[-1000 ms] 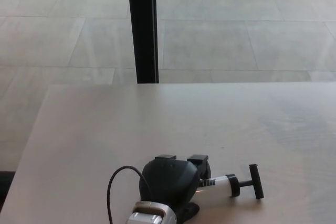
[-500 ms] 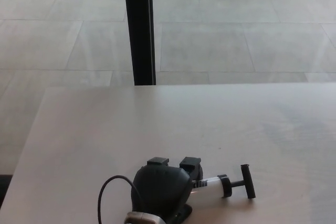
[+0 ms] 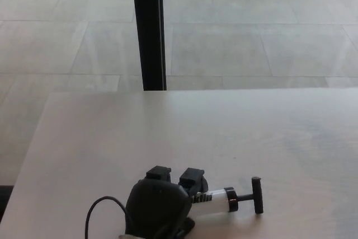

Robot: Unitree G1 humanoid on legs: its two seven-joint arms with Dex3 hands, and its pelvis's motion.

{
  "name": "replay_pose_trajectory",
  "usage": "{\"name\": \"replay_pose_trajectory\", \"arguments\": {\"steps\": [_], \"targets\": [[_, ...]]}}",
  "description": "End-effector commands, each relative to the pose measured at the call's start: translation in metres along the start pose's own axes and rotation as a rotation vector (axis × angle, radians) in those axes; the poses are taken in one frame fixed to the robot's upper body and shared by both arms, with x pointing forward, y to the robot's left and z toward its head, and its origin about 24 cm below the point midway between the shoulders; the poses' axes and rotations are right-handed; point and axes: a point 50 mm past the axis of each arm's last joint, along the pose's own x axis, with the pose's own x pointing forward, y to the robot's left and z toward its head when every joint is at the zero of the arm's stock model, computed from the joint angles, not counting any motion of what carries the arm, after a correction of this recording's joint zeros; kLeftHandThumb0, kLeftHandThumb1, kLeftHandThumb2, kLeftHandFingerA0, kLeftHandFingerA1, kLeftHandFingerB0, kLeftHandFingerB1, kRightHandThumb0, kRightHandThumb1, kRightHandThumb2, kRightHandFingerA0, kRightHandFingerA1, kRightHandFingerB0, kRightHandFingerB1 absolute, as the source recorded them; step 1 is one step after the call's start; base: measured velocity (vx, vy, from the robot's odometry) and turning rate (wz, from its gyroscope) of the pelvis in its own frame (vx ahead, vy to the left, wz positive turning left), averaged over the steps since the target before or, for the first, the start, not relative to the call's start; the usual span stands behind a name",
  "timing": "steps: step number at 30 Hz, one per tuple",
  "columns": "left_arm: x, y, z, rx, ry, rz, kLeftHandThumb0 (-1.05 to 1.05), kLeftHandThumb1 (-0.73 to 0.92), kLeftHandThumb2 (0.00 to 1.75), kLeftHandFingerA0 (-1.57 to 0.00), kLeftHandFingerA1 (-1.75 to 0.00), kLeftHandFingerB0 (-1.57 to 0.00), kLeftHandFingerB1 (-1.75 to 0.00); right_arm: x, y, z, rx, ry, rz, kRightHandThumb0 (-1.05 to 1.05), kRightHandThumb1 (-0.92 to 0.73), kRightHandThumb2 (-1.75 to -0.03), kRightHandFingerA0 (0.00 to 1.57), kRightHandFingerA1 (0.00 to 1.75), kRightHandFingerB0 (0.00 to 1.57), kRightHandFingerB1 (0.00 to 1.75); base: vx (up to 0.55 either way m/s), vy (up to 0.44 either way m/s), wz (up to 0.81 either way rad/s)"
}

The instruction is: The robot uses its left hand to lift the air pump kept on the middle of the desk and use the right hand to pull out the handle

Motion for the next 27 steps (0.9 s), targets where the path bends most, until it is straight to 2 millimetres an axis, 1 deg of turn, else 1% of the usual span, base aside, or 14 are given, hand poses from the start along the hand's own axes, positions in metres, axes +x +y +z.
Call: {"name": "replay_pose_trajectory", "arguments": {"steps": [1,2,3,4,6,7,8,15,16,20,21,24,25,27], "targets": [[0.005,0.019,-0.003,-0.07,-0.09,0.212,0.05,0.53,1.04,-0.72,-1.75,-0.65,-1.61,0.001,0.007,0.001,0.044,-0.008,0.022,-0.59,-0.66,-1.06,0.75,0.95,0.54,0.61,0.0,0.0,0.0],[0.008,0.024,-0.002,-0.071,-0.102,0.251,0.1,0.48,1.09,-1.09,-1.4,-0.95,-1.28,0.002,0.009,0.002,0.043,-0.013,0.026,-0.63,-0.81,-0.64,0.72,1.04,0.61,0.44,0.0,0.0,0.0],[0.011,0.029,0.0,-0.068,-0.11,0.278,0.09,0.48,1.1,-1.11,-1.41,-0.95,-1.29,0.002,0.01,0.003,0.045,-0.013,0.03,-0.62,-0.82,-0.64,0.68,1.06,0.61,0.44,0.0,0.0,0.0],[0.013,0.033,0.0,-0.075,-0.115,0.297,0.04,0.48,1.12,-0.83,-1.75,-0.66,-1.69,0.003,0.011,0.004,0.047,-0.012,0.033,-0.61,-0.82,-0.64,0.67,1.09,0.59,0.44,0.0,0.0,0.0],[0.017,0.04,0.001,-0.086,-0.143,0.345,0.06,0.46,1.15,-0.83,-1.75,-0.66,-1.69,0.005,0.014,0.005,0.068,-0.001,0.037,-0.61,-0.82,-0.64,0.67,1.08,0.59,0.44,0.0,0.0,0.0],[0.021,0.046,0.001,-0.078,-0.152,0.359,0.15,0.45,1.12,-1.13,-1.4,-1.0,-1.3,0.006,0.016,0.007,0.056,-0.004,0.048,-0.59,-0.83,-0.66,0.68,1.06,0.55,0.44,0.0,0.0,0.0],[0.022,0.048,0.0,-0.074,-0.153,0.363,0.1,0.44,1.16,-0.83,-1.75,-0.72,-1.67,0.007,0.018,0.006,0.071,0.01,0.066,-0.59,-0.83,-0.65,0.64,1.02,0.52,0.43,0.0,0.0,0.0],[0.028,0.054,-0.006,-0.06,-0.147,0.365,0.07,0.43,1.14,-0.93,-1.75,-0.8,-1.64,0.01,0.03,0.015,0.051,0.032,0.179,-0.72,-0.78,-0.63,0.6,0.94,0.42,0.4,0.0,0.0,0.0],[0.029,0.055,-0.007,-0.06,-0.147,0.366,0.05,0.44,1.12,-0.93,-1.75,-0.8,-1.63,0.01,0.031,0.016,0.047,0.032,0.186,-0.72,-0.61,-0.98,0.62,0.87,0.37,0.53,0.0,0.0,0.0],[0.029,0.056,-0.009,-0.055,-0.152,0.367,0.03,0.45,1.13,-0.95,-1.75,-0.82,-1.62,0.01,0.04,0.02,0.042,0.025,0.211,-0.71,-0.62,-0.98,0.61,0.87,0.37,0.54,0.0,0.0,0.0],[0.03,0.056,-0.008,-0.068,-0.147,0.371,0.03,0.45,1.15,-0.94,-1.75,-0.82,-1.63,0.01,0.044,0.021,0.052,0.016,0.223,-0.68,-0.79,-0.63,0.57,0.97,0.42,0.41,0.0,0.0,0.0],[0.031,0.057,-0.008,-0.084,-0.14,0.373,0.03,0.46,1.16,-0.94,-1.75,-0.81,-1.65,0.009,0.05,0.025,0.016,0.02,0.255,-0.56,-0.77,-0.63,0.58,0.92,0.41,0.39,0.0,0.0,0.0],[0.032,0.058,-0.01,-0.065,-0.128,0.375,0.04,0.45,1.15,-0.94,-1.75,-0.81,-1.65,0.009,0.055,0.027,0.006,0.025,0.298,-0.55,-0.6,-0.92,0.57,0.79,0.32,0.51,0.0,0.0,0.0],[0.033,0.058,-0.01,-0.065,-0.115,0.36,0.06,0.44,1.17,-0.92,-1.75,-0.79,-1.64,0.009,0.058,0.029,0.017,0.024,0.31,-0.53,-0.58,-0.91,0.57,0.81,0.32,0.52,0.0,0.0,0.0]]}}
